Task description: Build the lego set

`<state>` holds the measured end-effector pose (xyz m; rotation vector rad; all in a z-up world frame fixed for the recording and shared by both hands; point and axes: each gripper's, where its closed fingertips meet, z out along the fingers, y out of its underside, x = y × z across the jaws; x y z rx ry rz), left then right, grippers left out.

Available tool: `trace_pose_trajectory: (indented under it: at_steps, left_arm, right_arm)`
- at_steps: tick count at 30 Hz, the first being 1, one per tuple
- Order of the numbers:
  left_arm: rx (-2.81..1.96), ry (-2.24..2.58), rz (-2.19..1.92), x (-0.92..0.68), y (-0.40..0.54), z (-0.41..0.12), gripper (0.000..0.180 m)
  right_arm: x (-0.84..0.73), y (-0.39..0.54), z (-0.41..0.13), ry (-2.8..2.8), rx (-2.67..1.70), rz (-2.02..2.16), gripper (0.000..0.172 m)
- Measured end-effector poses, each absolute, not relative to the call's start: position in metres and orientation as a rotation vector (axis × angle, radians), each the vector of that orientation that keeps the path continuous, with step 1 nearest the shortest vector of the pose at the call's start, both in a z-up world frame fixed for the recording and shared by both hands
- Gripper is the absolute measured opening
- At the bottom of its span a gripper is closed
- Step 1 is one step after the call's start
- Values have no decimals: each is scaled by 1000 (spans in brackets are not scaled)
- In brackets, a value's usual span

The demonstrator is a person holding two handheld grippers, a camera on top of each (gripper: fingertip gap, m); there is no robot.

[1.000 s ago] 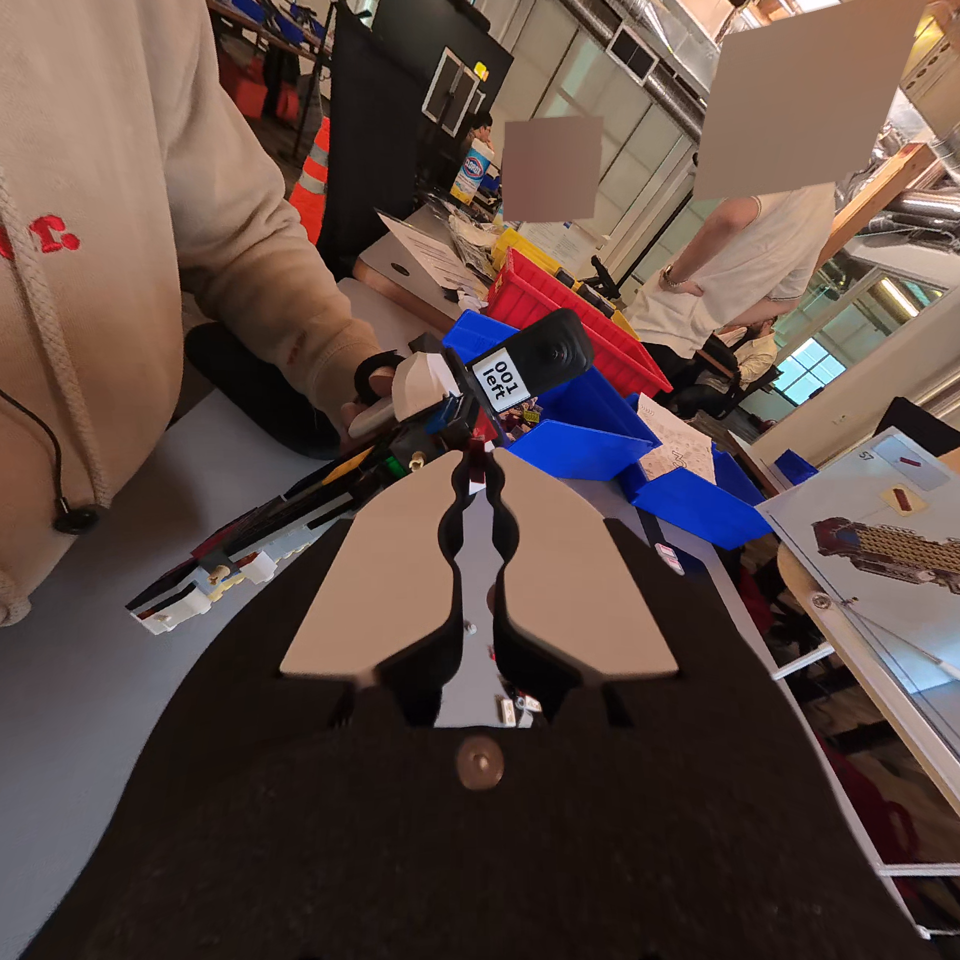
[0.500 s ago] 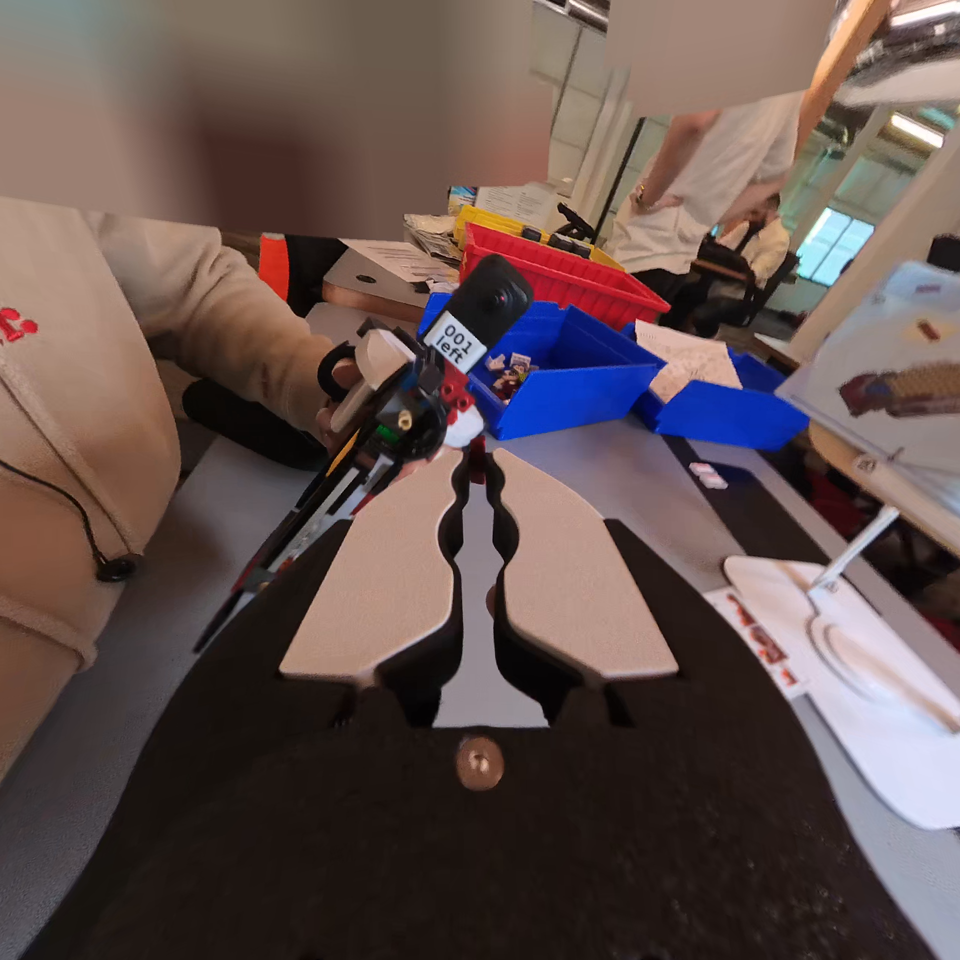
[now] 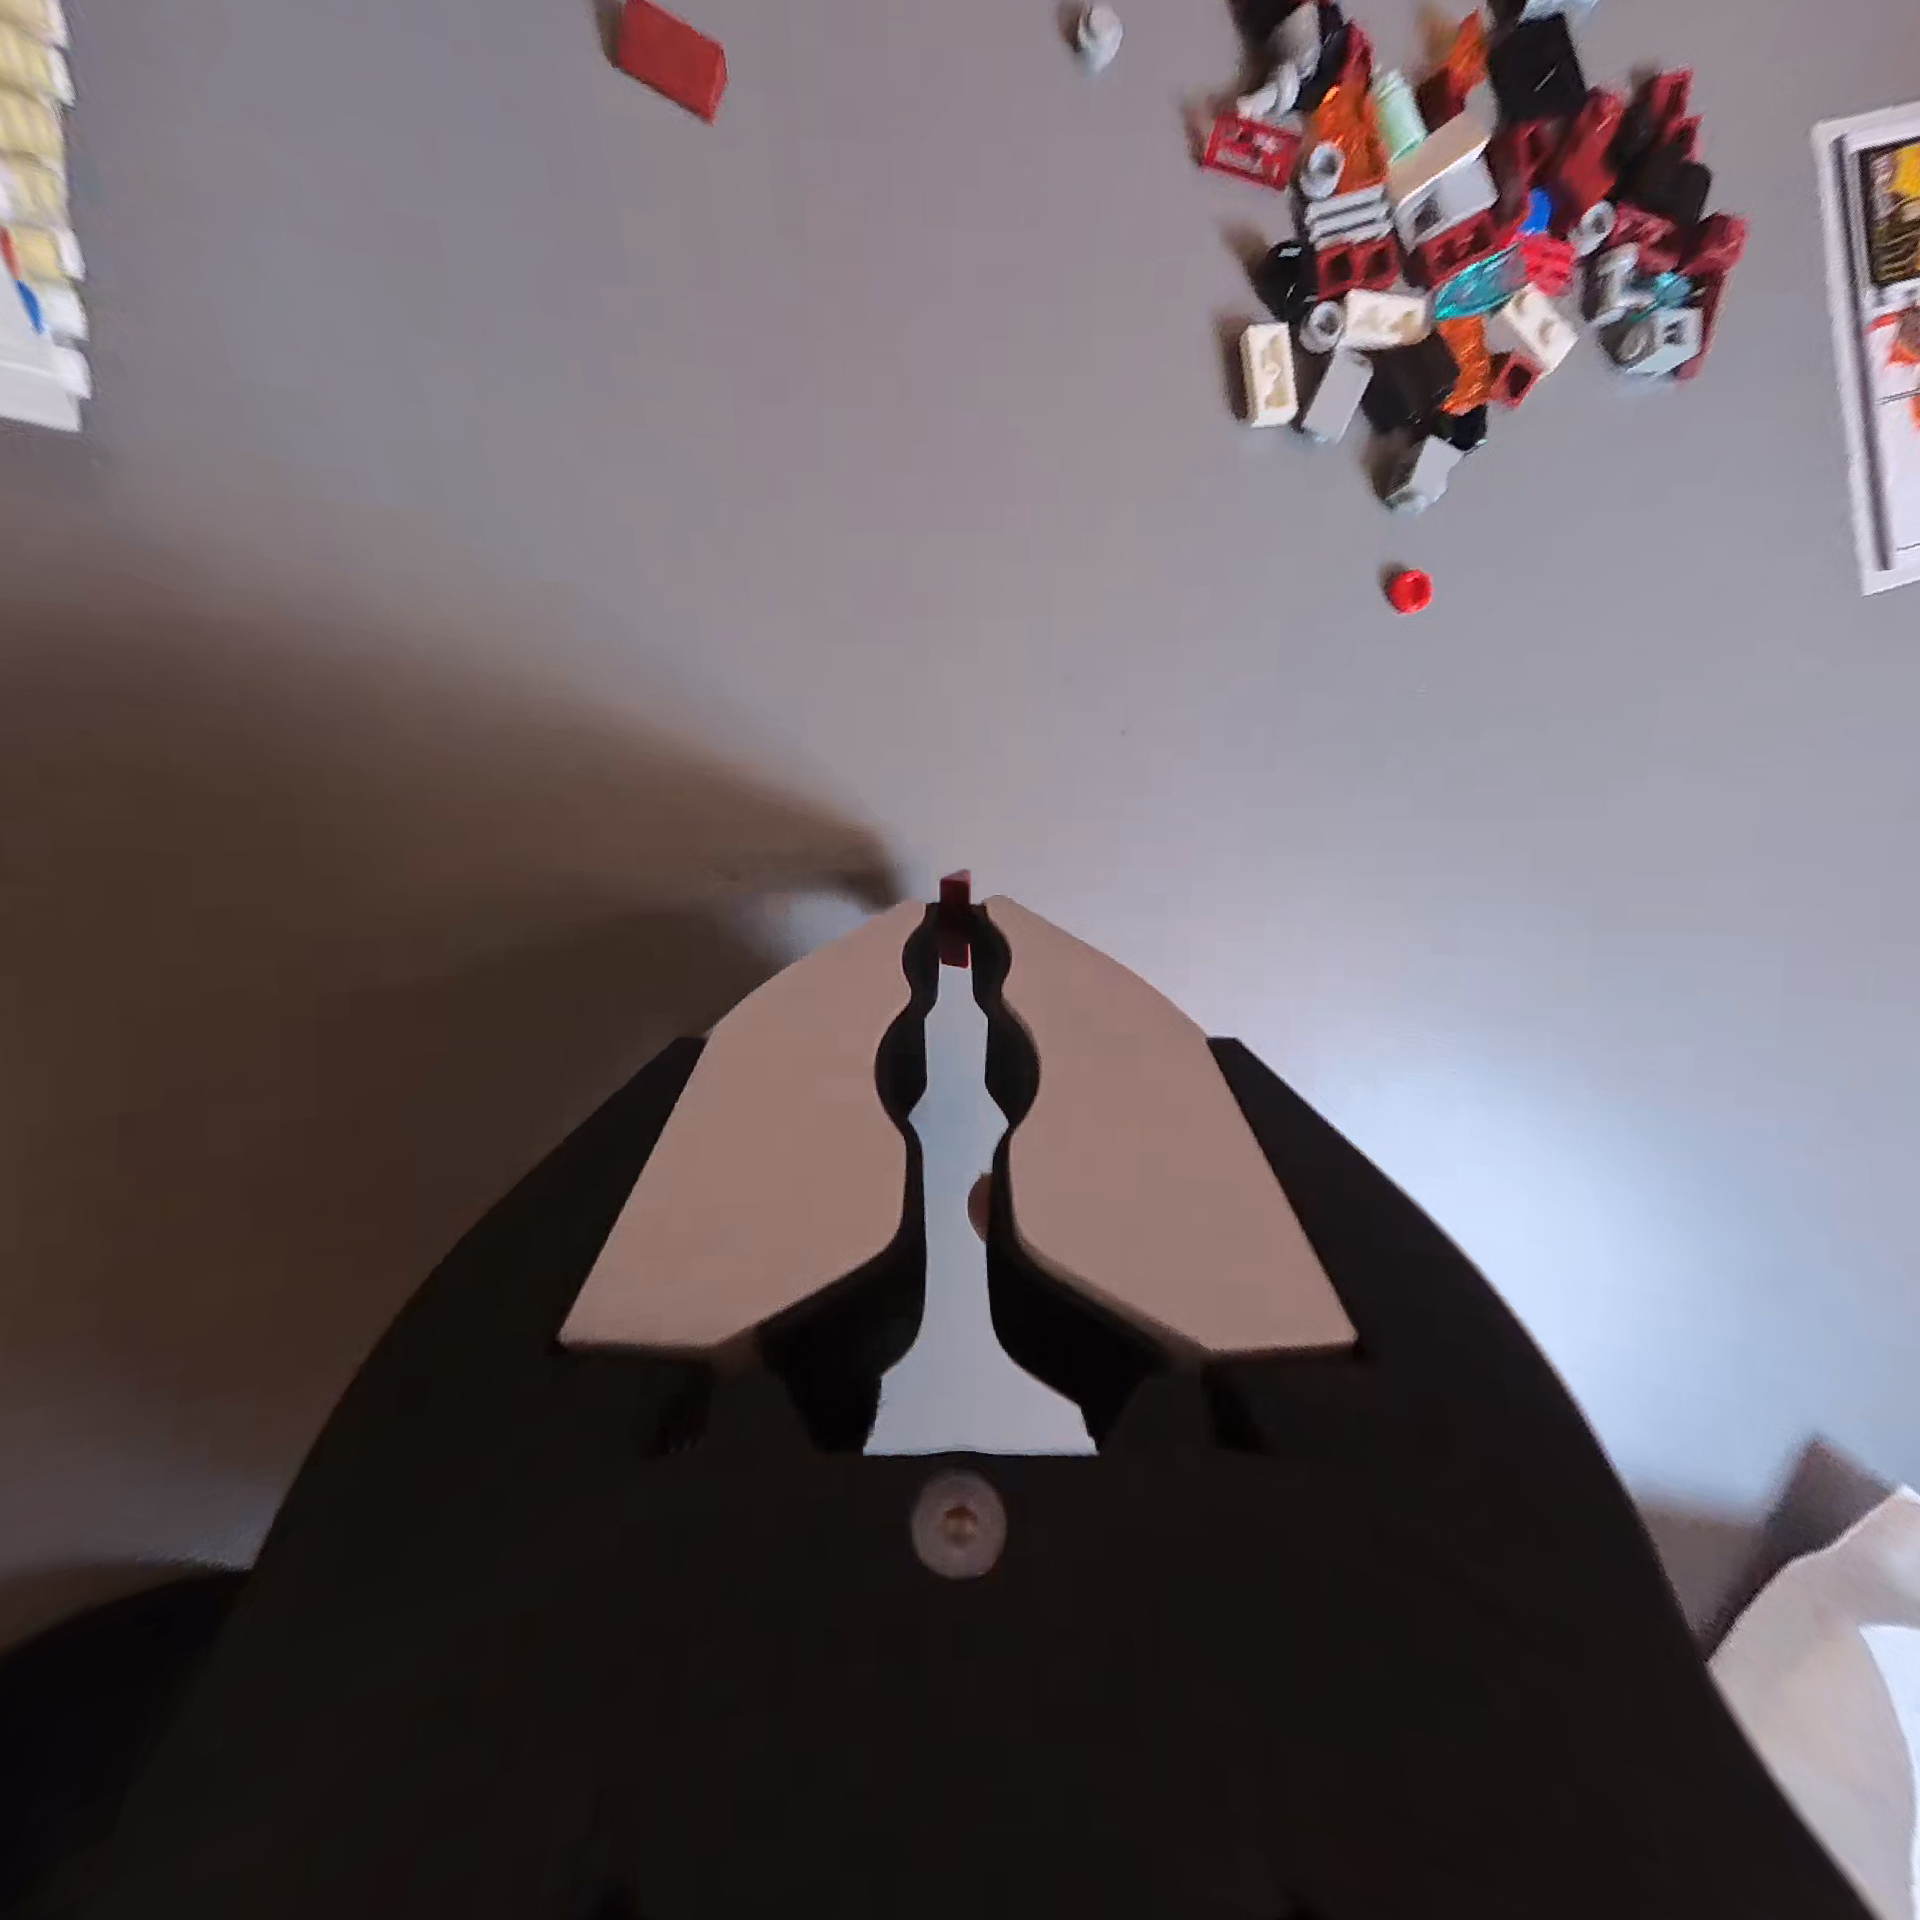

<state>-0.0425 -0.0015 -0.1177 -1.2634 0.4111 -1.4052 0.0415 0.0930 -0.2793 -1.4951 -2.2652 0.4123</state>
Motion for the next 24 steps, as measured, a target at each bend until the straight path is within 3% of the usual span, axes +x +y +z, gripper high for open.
trace_pose_trajectory:
  at_steps: [2, 8, 12, 16, 18, 24]
  left_arm:
    - [-1264, 404, -1397, -44, -2, -118, 27]
    - [-1259, 366, -1382, -50, 2, -118, 27]
    - [-1249, 335, -1363, -52, 6, -116, 27]
    - [-1246, 332, -1338, -49, 8, -116, 27]
    - [-1244, 336, -1334, -47, 7, -116, 27]
    - [-1224, 364, -1272, -47, 3, -113, 27]
  right_arm:
    - [41, 92, -286, -2295, -1518, 421, 5]
    - [39, 85, -263, -2185, -1535, 571, 35]
    - [27, 30, -217, -1956, -1537, 1086, 41]
    - [-1, -13, -204, -1759, -1522, 1382, 59]
    - [-15, -15, -194, -1670, -1504, 1440, 57]
    - [-29, -14, -180, -1703, -1473, 1456, 21]
